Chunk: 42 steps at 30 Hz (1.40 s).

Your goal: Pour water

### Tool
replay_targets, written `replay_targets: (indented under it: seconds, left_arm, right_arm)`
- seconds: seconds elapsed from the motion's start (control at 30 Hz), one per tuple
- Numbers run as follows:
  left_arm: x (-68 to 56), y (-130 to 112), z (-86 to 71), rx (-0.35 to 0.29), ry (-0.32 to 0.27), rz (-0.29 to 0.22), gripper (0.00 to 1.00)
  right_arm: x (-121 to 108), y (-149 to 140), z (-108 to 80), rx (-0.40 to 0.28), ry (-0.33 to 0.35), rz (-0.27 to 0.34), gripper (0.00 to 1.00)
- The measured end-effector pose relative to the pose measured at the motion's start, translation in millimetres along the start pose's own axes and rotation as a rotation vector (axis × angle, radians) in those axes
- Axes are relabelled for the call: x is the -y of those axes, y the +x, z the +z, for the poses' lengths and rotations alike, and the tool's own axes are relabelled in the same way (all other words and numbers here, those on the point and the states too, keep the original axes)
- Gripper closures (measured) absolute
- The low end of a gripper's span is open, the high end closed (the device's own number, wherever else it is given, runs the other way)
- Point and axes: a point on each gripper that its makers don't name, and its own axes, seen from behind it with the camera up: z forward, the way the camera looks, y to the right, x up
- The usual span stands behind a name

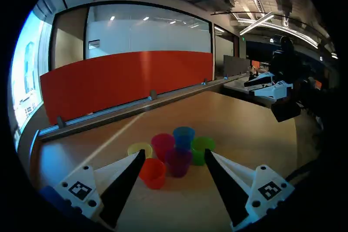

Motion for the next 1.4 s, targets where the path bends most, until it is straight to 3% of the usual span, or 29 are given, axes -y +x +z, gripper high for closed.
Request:
replay_targets:
  seconds: [0.9, 1.4]
  left_arm:
    - [-34.8, -53, 33.2, 0.108, -0.100, 0.021, 0.00]
    - [-65.0, -75, 58.3, 0.164, -0.176, 0.036, 0.00]
  right_arm:
    - [0, 0, 12.4, 0.015, 0.003, -0.024, 0.00]
    - [2, 1, 14.9, 0.017, 0.006, -0.032, 0.00]
